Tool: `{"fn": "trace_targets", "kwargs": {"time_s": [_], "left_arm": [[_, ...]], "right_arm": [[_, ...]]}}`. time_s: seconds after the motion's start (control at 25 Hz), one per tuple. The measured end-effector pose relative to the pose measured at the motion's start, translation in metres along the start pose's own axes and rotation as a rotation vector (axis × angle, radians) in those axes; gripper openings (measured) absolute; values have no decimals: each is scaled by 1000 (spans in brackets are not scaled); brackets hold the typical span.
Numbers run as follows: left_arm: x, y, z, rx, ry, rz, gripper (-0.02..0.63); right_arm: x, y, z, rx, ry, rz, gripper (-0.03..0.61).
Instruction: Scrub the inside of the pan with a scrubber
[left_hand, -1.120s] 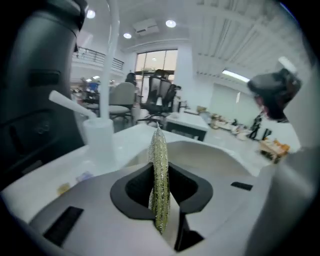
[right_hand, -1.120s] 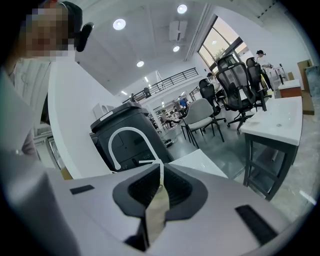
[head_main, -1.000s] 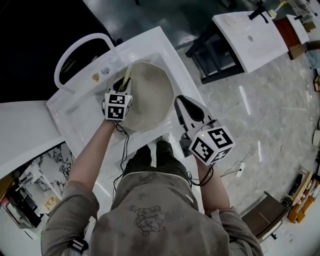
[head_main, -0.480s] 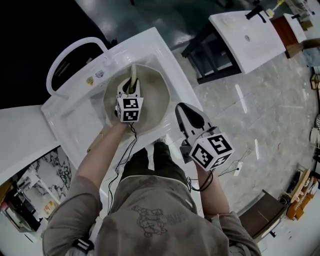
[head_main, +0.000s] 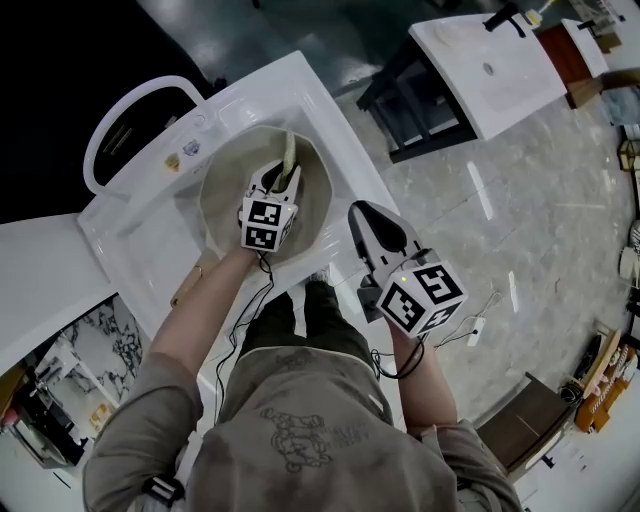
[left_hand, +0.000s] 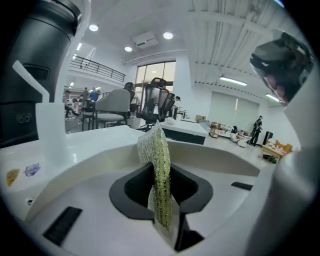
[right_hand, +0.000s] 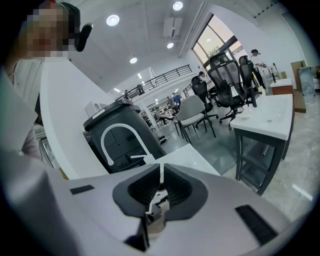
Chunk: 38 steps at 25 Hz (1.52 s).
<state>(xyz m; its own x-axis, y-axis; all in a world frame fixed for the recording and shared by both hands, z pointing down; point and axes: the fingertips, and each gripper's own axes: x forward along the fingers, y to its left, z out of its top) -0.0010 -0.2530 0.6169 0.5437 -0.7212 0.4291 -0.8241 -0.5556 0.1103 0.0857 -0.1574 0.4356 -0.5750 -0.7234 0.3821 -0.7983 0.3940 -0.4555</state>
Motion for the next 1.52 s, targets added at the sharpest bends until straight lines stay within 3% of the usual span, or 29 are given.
{"fn": "trace_targets", "kwargs": {"time_s": [0.16, 0.32, 0.48, 0.64, 0.88, 1.04, 1.28, 1.52], "left_arm": [[-4, -34, 4, 17, -10, -127, 80], [-12, -52, 4, -16, -10, -203, 80], [-25, -64, 1, 41, 11, -276, 80], [-38, -77, -2, 49, 59, -388, 80], [-73, -109, -9, 128, 177, -594, 80], [-95, -113, -10, 158, 219, -659, 80], [-134, -104, 16, 137, 176, -633, 80], [-164, -80, 83, 62, -19, -474, 80]], "right_arm": [[0, 2, 2, -3, -6, 4, 40], [0, 7, 5, -9, -12, 9, 40], [-2, 13, 8, -18, -18, 18, 40], [-4, 20, 11, -27, -25, 28, 40], [-8, 33, 14, -46, -32, 47, 40], [-9, 41, 13, -63, -27, 63, 40], [-11, 53, 31, -122, -42, 90, 40], [-10, 71, 62, -184, -81, 137, 40]]}}
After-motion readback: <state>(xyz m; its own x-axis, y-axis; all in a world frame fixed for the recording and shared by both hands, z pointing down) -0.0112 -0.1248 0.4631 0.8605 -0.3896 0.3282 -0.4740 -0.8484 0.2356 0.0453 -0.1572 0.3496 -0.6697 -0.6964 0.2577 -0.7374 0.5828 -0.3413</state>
